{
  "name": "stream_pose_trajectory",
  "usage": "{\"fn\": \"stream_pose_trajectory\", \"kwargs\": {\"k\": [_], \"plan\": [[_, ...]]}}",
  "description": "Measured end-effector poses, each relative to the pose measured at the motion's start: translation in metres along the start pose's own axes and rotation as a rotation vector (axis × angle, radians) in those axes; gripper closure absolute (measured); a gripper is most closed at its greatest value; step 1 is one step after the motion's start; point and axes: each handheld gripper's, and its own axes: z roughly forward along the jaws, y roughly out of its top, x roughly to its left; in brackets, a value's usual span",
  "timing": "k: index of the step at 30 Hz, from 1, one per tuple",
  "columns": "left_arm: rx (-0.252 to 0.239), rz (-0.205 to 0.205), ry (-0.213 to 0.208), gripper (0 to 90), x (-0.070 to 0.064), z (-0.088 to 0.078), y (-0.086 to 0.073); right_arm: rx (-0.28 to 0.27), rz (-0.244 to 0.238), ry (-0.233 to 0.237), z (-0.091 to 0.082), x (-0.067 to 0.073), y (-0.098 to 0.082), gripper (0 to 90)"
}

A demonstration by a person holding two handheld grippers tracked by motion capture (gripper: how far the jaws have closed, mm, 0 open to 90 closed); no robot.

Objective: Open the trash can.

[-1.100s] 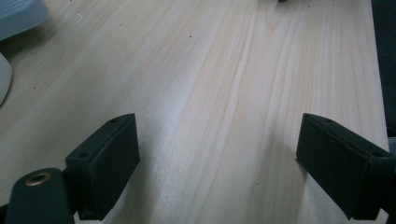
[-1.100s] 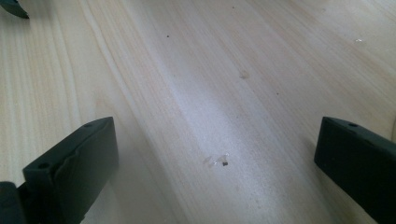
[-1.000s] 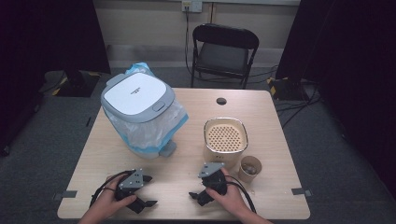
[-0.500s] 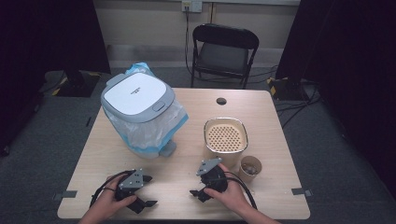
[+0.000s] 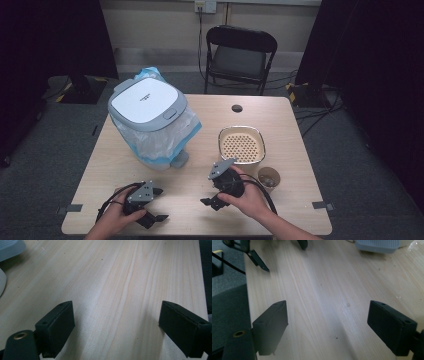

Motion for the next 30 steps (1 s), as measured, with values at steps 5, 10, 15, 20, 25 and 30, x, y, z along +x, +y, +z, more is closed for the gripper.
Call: {"fn": "stream_pose_trajectory", "kwargs": {"k": [5, 10, 15, 20, 25, 30], "plan": [[-0.005, -0.001, 0.000, 12.5, 0.000, 0.000, 0.000, -0.009, -0.011, 0.014, -0.010, -0.001, 0.013, 16.4], [-0.005, -0.001, 0.000, 12.5, 0.000, 0.000, 0.000, -0.012, -0.026, 0.025, -0.021, -0.004, 0.027, 16.4], [0.000, 0.000, 0.000, 12.5, 0.000, 0.000, 0.000, -0.016, -0.046, 0.018, -0.030, -0.008, 0.044, 16.4], [0.000, 0.000, 0.000, 12.5, 0.000, 0.000, 0.000, -0.025, -0.051, 0.020, -0.037, -0.012, 0.058, 16.4], [0.000, 0.000, 0.000, 12.5, 0.000, 0.000, 0.000, -0.029, -0.056, 0.018, -0.043, -0.016, 0.071, 16.4], [-0.002, 0.003, 0.002, 12.4, 0.000, 0.000, 0.000, -0.028, -0.067, 0.018, -0.046, -0.018, 0.080, 16.3]]}}
